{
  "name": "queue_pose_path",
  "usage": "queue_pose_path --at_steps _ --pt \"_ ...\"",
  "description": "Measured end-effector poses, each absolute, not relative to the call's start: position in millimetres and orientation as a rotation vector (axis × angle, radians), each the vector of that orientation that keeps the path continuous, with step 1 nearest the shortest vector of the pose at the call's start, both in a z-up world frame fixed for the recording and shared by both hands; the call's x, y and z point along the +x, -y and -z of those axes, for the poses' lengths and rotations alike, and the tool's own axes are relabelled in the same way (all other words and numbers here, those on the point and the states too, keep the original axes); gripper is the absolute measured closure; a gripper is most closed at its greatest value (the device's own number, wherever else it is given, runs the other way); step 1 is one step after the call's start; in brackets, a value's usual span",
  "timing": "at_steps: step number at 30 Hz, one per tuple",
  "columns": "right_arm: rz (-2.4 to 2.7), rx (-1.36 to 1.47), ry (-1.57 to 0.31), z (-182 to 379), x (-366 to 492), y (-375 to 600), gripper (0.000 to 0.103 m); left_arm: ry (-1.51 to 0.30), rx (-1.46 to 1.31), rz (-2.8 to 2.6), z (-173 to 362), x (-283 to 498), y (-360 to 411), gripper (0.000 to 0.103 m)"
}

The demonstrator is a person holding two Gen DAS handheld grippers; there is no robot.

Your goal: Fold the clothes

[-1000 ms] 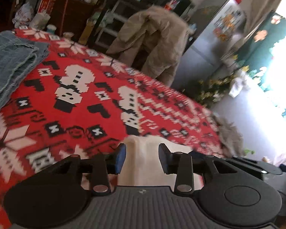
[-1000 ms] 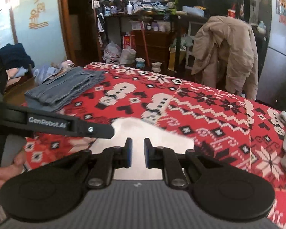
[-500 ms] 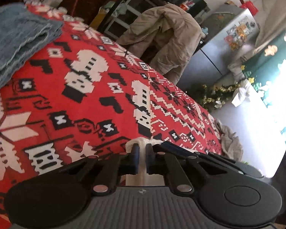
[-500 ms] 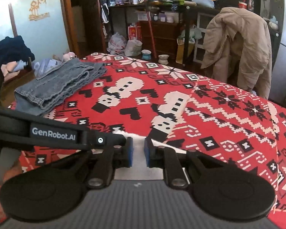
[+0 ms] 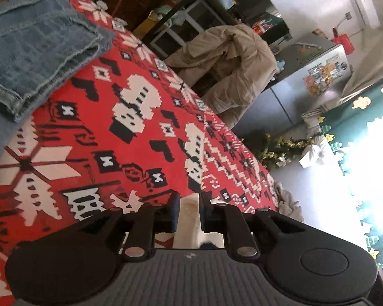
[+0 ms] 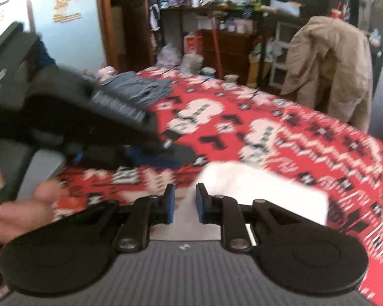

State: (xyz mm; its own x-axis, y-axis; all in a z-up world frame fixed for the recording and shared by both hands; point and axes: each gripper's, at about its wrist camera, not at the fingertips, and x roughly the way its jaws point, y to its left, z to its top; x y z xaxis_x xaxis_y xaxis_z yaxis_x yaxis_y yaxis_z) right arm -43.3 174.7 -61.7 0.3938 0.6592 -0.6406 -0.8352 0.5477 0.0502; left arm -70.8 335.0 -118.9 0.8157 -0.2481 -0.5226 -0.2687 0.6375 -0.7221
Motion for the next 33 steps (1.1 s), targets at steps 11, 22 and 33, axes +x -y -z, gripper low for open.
queue_pose_path --at_steps 11,22,33 --pt "-0.838 -0.269 -0.673 59 -34 -153 0.102 -0.644 -0.798 0.057 108 -70 -313 0.089" --pt "-0.85 -0.254 -0.668 63 -79 -144 0.101 -0.692 -0.722 0.184 106 -61 -285 0.089" --pt "-0.786 -0.182 -0.705 67 -84 -116 0.096 -0.742 -0.621 0.148 120 -49 -266 0.1"
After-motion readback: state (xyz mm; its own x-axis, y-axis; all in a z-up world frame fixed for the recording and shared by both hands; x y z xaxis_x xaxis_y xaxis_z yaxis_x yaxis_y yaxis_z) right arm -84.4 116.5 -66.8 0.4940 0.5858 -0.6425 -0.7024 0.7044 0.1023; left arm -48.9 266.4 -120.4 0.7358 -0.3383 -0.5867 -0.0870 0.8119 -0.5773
